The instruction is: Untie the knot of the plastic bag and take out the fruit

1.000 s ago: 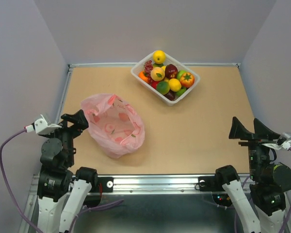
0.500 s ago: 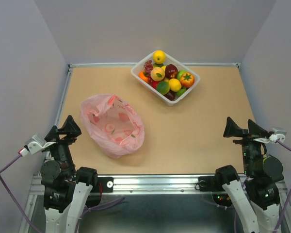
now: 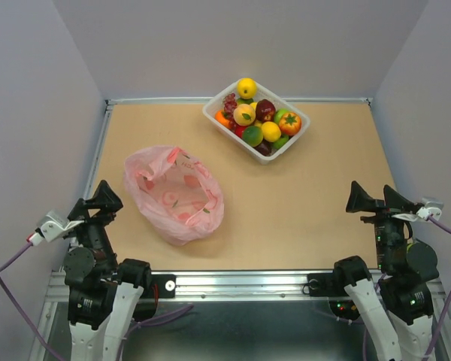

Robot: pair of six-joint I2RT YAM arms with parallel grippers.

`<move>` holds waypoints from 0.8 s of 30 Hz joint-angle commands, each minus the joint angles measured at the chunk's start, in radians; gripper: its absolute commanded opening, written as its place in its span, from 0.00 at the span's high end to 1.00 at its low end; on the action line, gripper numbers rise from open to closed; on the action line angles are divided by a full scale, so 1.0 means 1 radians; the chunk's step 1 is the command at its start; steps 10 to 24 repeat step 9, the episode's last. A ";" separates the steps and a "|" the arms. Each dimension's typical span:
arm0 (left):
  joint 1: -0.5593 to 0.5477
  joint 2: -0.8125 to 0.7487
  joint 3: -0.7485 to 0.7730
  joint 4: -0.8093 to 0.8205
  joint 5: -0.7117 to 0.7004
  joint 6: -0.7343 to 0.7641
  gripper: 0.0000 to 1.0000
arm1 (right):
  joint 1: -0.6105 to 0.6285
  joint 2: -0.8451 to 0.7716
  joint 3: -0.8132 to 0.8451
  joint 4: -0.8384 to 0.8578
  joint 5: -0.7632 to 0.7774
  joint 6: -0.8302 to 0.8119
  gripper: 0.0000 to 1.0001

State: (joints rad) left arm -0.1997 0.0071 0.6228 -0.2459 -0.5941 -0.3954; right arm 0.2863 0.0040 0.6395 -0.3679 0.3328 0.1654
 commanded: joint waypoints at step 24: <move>0.026 -0.157 0.014 0.016 -0.044 -0.016 0.01 | -0.006 -0.001 -0.018 0.017 0.000 -0.003 0.00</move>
